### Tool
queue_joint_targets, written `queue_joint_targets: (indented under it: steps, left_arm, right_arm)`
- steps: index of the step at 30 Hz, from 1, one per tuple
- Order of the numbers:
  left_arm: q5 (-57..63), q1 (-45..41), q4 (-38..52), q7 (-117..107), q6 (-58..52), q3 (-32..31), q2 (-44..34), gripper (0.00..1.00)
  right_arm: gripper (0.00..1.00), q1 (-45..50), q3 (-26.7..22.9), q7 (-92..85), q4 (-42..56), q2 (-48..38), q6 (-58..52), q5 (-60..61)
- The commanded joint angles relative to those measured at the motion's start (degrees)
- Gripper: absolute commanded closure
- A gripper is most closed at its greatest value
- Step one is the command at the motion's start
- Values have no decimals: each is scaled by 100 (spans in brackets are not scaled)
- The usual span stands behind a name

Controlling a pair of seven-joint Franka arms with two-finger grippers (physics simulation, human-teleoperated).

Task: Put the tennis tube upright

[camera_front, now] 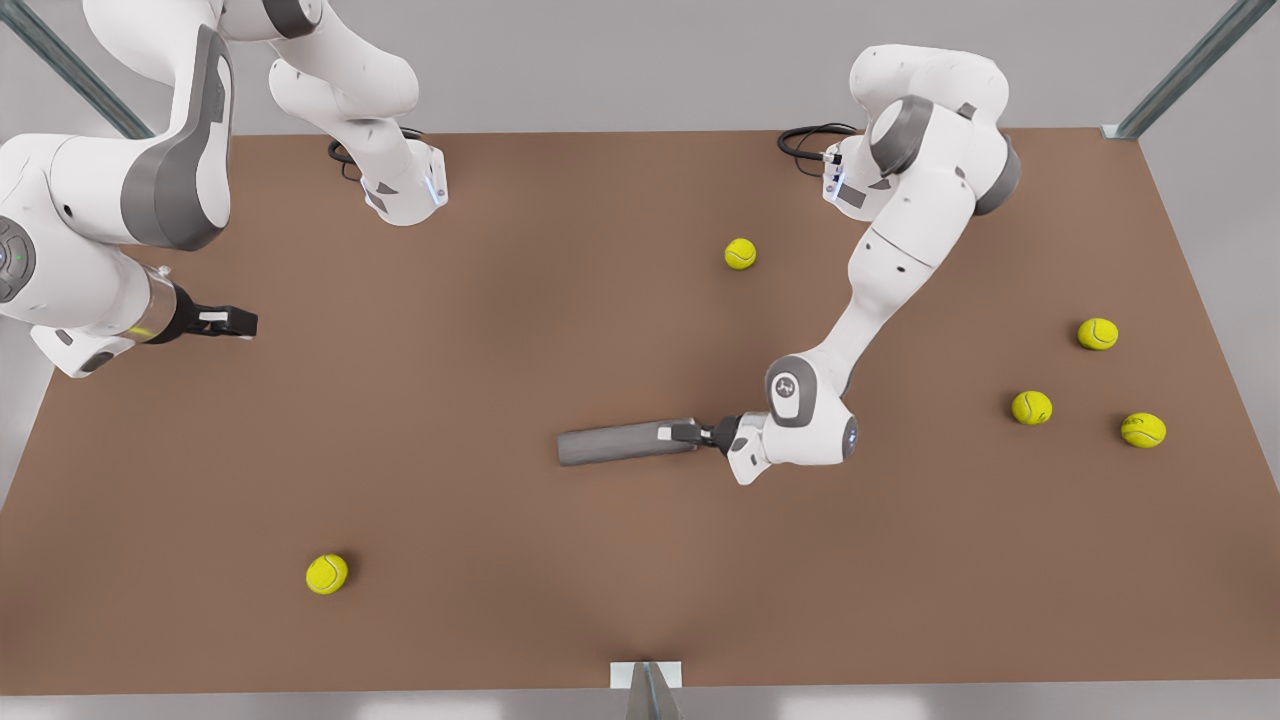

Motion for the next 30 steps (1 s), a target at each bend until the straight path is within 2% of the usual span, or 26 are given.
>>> queue_joint_targets:
  steps: [1, 22, 30]
  left_arm:
    - [-85, -6, 15, 110, 65, -2, 5, 0]
    - [-446, 91, 112, 110, -110, -284, 41, 0]
    - [-480, 258, 42, 49, -717, -371, -188, 0]
  right_arm:
    - [0, 0, -1, 201, 7, -6, 12, 0]
    - [0, 9, 17, 201, 15, 73, 3, 18]
    - [0, 9, 17, 201, 7, 82, 3, 26]
